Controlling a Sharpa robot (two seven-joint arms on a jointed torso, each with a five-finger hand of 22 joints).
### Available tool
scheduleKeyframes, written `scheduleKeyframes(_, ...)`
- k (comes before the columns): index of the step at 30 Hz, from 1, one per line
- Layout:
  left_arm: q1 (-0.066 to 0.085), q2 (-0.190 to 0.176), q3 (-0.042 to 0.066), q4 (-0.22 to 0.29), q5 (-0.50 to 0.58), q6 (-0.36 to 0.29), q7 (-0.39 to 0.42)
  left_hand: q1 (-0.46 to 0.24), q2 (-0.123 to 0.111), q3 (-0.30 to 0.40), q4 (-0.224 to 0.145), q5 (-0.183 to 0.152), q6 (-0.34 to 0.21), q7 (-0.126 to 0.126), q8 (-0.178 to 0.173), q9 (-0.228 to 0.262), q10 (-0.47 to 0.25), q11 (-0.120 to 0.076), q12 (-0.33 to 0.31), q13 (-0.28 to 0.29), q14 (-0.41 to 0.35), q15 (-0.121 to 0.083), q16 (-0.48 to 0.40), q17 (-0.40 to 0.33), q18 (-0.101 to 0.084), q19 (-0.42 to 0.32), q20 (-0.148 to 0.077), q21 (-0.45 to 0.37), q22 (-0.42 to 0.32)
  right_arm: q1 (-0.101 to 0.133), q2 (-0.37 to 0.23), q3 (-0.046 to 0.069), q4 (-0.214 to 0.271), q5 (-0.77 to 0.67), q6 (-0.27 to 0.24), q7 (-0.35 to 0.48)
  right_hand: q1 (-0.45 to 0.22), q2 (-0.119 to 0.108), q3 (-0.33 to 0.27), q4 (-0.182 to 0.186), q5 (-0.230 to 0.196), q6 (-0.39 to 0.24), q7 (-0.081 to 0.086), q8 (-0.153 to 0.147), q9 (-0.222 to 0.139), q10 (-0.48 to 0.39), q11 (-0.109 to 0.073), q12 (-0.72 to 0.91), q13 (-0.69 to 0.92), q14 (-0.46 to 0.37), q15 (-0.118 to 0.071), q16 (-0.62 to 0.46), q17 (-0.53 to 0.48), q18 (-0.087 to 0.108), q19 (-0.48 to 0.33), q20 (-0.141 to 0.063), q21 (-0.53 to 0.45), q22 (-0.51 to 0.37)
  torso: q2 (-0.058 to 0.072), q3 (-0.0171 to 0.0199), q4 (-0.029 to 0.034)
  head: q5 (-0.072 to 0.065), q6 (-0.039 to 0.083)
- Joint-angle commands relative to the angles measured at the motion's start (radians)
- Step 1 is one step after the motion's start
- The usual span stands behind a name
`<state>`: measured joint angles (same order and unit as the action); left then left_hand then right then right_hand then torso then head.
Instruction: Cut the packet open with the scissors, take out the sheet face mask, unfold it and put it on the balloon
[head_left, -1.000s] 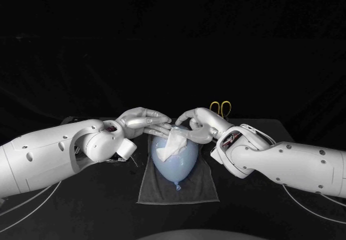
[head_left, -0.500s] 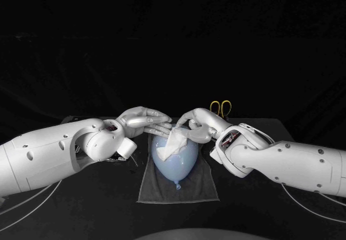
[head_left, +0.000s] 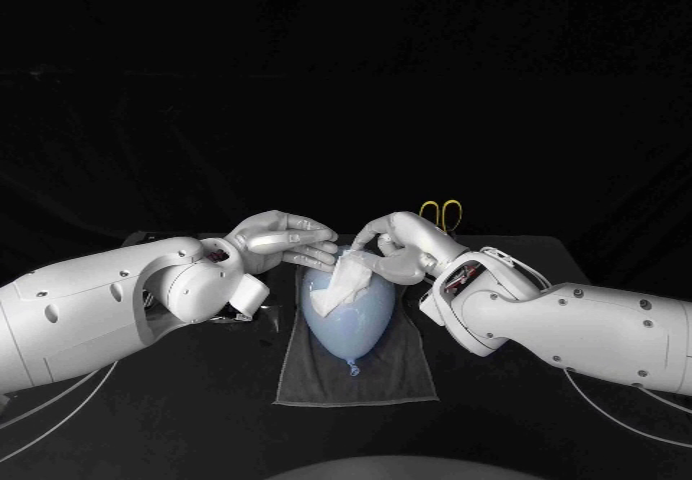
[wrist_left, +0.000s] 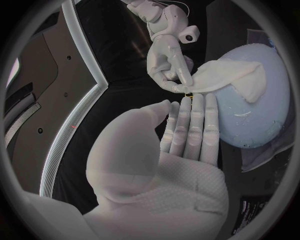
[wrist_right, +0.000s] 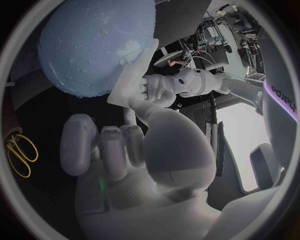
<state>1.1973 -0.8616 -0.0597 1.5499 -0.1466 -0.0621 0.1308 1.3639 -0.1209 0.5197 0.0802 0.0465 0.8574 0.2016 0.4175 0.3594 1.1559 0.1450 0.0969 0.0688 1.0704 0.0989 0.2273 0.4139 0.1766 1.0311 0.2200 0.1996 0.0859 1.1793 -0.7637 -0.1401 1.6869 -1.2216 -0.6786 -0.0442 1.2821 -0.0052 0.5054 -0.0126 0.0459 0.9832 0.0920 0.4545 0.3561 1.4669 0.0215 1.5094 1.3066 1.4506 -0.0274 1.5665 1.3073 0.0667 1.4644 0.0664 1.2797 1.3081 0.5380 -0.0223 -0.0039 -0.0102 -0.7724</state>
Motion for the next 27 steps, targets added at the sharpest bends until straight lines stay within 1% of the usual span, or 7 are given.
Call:
scheduleKeyframes(1, 0.000, -0.013, 0.001, 0.016, -0.094, -0.037, 0.040, -0.024, -0.027, -0.021, 0.012, 0.003, -0.009, 0.002, -0.008, -0.002, -0.005, 0.000, 0.010, 0.003, 0.006, 0.002, 0.006, 0.005, 0.007, 0.002, 0.001, 0.001, -0.002, -0.001, -0.005, 0.001, 0.008, 0.004, -0.086, 0.057, 0.011, -0.002, 0.005, -0.001, 0.003, 0.007, -0.005, 0.005, 0.012, 0.056, -0.009, 0.002, 0.202, 0.120, -0.021, 0.004, 0.264, -0.010, 0.007, -0.006, 0.003, 0.188, 0.001, 0.0002, 0.0007, 0.000, -0.001)
scheduleKeyframes(6, -0.004, -0.037, 0.001, 0.041, -0.168, -0.048, 0.030, -0.057, -0.053, -0.061, 0.052, 0.003, 0.001, -0.007, -0.011, -0.006, 0.005, -0.012, 0.043, 0.015, 0.069, -0.019, 0.073, 0.042, 0.009, 0.057, -0.019, 0.033, 0.007, -0.002, -0.015, 0.001, 0.017, 0.015, -0.116, 0.079, 0.011, -0.003, 0.005, -0.002, 0.003, 0.006, -0.005, 0.006, 0.012, 0.054, -0.009, 0.000, 0.200, 0.120, -0.022, 0.004, 0.264, -0.011, 0.009, -0.006, 0.008, 0.189, 0.000, -0.0001, 0.0013, 0.000, -0.004)
scheduleKeyframes(10, -0.008, -0.047, 0.001, 0.056, -0.215, -0.056, 0.022, -0.036, -0.048, -0.096, 0.075, -0.001, 0.018, -0.027, -0.010, -0.008, 0.005, -0.035, 0.095, 0.040, 0.181, -0.062, 0.356, 0.222, 0.005, 0.193, -0.087, 0.159, 0.071, -0.003, -0.023, 0.001, 0.026, 0.024, -0.109, 0.099, 0.011, -0.004, 0.006, -0.003, 0.003, 0.006, -0.005, 0.007, 0.012, 0.051, -0.009, -0.004, 0.196, 0.120, -0.022, 0.004, 0.264, -0.010, 0.009, -0.007, 0.007, 0.189, -0.001, -0.0007, 0.0009, 0.004, -0.003)
scheduleKeyframes(17, -0.010, -0.036, 0.001, 0.061, -0.247, -0.046, 0.015, -0.017, -0.025, -0.127, 0.112, 0.002, 0.061, -0.063, 0.019, 0.002, 0.017, -0.069, 0.216, 0.114, 0.105, -0.084, 0.631, 0.397, 0.001, 0.179, -0.112, 0.284, 0.154, -0.005, -0.025, 0.001, 0.036, 0.010, -0.089, 0.101, 0.011, -0.005, 0.006, -0.003, 0.003, 0.004, -0.005, 0.007, 0.012, 0.050, -0.010, -0.006, 0.194, 0.120, -0.022, 0.004, 0.264, -0.010, 0.009, -0.007, 0.006, 0.188, 0.000, -0.0004, -0.0003, 0.009, -0.004)
scheduleKeyframes(22, -0.010, -0.022, 0.001, 0.062, -0.237, -0.027, 0.010, -0.021, -0.007, -0.143, 0.144, 0.004, 0.069, -0.081, 0.019, -0.003, 0.037, -0.092, 0.345, 0.204, 0.151, -0.103, 0.807, 0.520, 0.002, 0.170, -0.127, 0.365, 0.210, -0.006, -0.024, 0.001, 0.039, 0.000, -0.085, 0.099, 0.011, -0.006, 0.006, -0.004, 0.003, 0.004, -0.005, 0.007, 0.012, 0.050, -0.010, -0.006, 0.195, 0.120, -0.023, 0.004, 0.264, -0.010, 0.008, -0.007, 0.006, 0.188, 0.000, 0.0003, -0.0002, 0.010, -0.006)
scheduleKeyframes(23, -0.011, -0.019, 0.001, 0.061, -0.228, -0.024, 0.010, -0.019, 0.000, -0.151, 0.161, -0.003, 0.070, -0.085, 0.010, -0.010, 0.018, -0.096, 0.432, 0.270, 0.212, -0.114, 0.932, 0.623, 0.000, 0.171, -0.136, 0.427, 0.252, -0.006, -0.024, 0.001, 0.040, -0.002, -0.084, 0.098, 0.011, -0.006, 0.006, -0.004, 0.003, 0.003, -0.005, 0.008, 0.012, 0.050, -0.010, -0.005, 0.195, 0.120, -0.023, 0.004, 0.264, -0.010, 0.008, -0.007, 0.005, 0.188, 0.000, 0.0005, -0.0004, 0.011, -0.006)
scheduleKeyframes(27, -0.011, -0.011, 0.001, 0.058, -0.181, -0.017, 0.019, -0.018, 0.015, -0.163, 0.199, 0.002, 0.057, -0.079, -0.015, -0.024, -0.019, -0.099, 0.574, 0.379, 0.270, -0.113, 1.060, 0.732, 0.000, 0.142, -0.143, 0.525, 0.324, -0.006, -0.023, 0.001, 0.041, -0.010, -0.080, 0.095, 0.011, -0.006, 0.006, -0.004, 0.003, 0.003, -0.005, 0.008, 0.012, 0.050, -0.010, -0.005, 0.195, 0.120, -0.023, 0.004, 0.264, -0.010, 0.008, -0.007, 0.005, 0.188, 0.000, 0.0011, -0.0011, 0.011, -0.008)
